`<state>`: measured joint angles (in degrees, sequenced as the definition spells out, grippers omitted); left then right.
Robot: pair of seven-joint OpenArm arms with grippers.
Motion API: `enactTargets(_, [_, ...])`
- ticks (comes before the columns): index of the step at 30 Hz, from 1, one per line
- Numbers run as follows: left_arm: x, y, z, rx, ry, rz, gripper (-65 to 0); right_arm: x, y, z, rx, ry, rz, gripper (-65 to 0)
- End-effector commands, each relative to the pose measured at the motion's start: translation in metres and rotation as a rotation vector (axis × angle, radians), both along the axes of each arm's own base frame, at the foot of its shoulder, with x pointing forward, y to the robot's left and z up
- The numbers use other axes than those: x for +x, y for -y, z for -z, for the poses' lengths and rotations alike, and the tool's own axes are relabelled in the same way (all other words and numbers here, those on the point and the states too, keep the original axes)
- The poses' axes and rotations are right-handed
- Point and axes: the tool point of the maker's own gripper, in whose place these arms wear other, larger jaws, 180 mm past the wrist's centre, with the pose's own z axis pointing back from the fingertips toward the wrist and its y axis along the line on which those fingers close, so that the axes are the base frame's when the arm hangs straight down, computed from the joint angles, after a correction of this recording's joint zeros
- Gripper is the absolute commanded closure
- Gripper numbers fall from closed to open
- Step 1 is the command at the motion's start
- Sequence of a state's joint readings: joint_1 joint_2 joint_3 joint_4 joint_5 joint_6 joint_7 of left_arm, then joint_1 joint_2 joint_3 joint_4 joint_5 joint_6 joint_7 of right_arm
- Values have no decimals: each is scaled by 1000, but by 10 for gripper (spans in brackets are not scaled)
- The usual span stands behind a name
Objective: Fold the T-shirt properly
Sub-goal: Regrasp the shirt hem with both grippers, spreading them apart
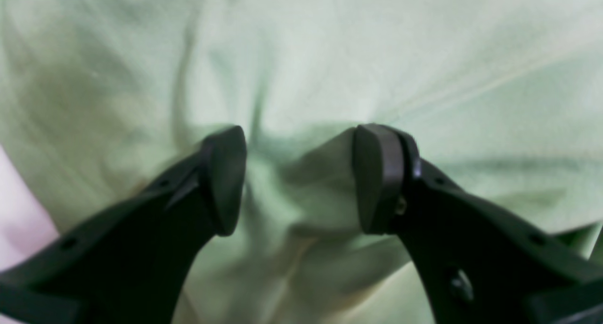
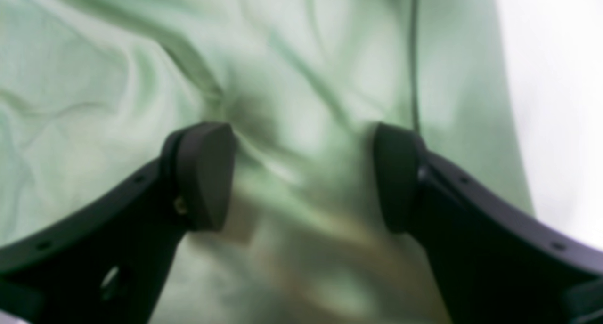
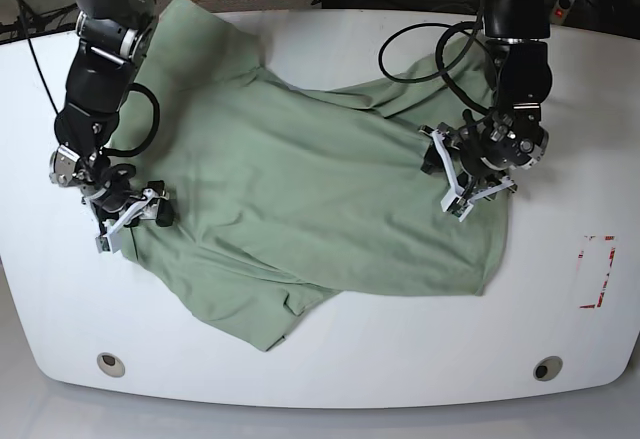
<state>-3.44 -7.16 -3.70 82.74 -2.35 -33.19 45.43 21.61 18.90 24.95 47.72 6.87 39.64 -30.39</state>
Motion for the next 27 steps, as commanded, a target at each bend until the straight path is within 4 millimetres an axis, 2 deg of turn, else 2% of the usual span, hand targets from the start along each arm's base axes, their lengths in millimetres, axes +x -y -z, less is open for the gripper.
enactTargets(1, [-5,-27,3,94,-29,-4,-339,1,-2,-6,-6,21,-10,-445])
enactTargets(3, [-8,-32,5,109,-39,15,-339,-7,-8,-2,-13,22,-21,-444])
enactTargets(8, [-36,-48,17,159,-100,108,-339,-35,-28,-1,-76,-10,-81,-444])
enactTargets(11, [-38,-59,17,183,-106,107,-339,-51,-43,-4,-109,-22,-112,-444])
enactTargets(14, [-54,-71,24,209,-141,110,-339,-68,-56,-2,-117,-32,-129,-444])
enactTargets(17, [-47,-68,10,221,-92,122,-339,-78,-63,-5,-129,-33,-139,-444])
enactTargets(22, [-35,-60,-21,231,12,132,-339,-73,-67,-24,-166,1,-153,-444])
enactTargets(27, [-27,-55,-51,206,66,97,-339,-39,-58,-59,-208,69,-148,-444])
